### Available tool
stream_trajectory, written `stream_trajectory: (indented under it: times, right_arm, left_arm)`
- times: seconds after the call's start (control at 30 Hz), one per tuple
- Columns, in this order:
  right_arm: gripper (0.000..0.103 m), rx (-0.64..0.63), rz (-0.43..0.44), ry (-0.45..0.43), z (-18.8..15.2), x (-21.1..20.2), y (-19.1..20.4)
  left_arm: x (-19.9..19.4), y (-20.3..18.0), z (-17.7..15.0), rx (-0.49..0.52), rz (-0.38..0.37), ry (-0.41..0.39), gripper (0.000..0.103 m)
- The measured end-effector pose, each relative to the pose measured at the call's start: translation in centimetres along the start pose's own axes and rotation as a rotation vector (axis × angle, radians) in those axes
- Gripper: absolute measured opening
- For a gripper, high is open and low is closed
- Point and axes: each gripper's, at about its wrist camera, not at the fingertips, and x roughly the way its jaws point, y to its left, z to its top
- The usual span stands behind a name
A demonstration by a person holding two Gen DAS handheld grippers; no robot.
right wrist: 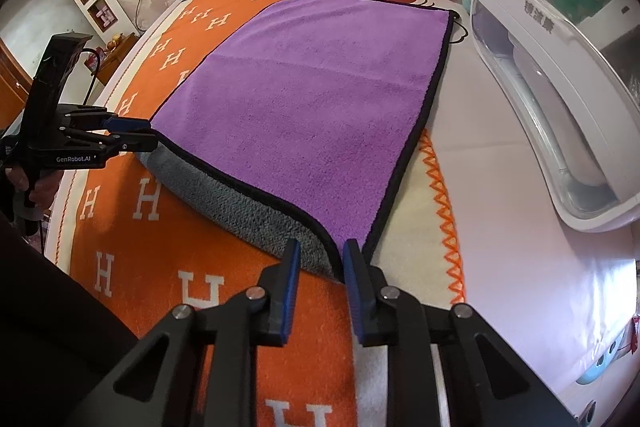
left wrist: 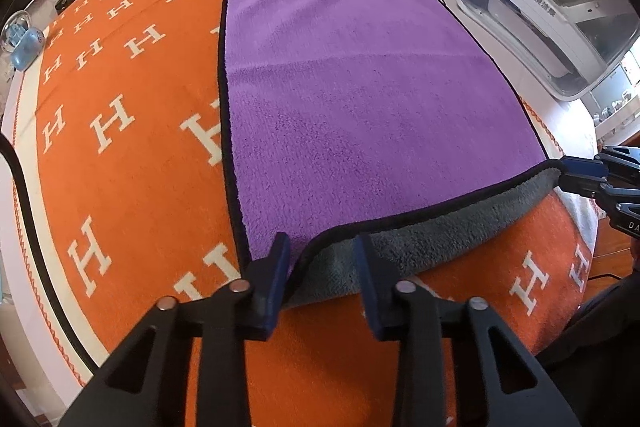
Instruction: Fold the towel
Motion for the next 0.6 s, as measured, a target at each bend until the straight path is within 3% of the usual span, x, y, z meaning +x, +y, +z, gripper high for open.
stream_trajectory:
  times: [0.17, 0.6]
  right_arm:
    - [0.012, 0.001, -0.005, 0.001, -0.08, -0.05, 0.00]
    - [0.004, -0.005, -0.015, 0.005, -0.07, 0.03, 0.06]
  left_arm:
    - [-0.01, 0.10, -0.31, -0.012, 0.017, 0.000, 0.013]
    - [-0.30, -0.41, -0.98, -0.021, 0.032, -0.022, 0.005]
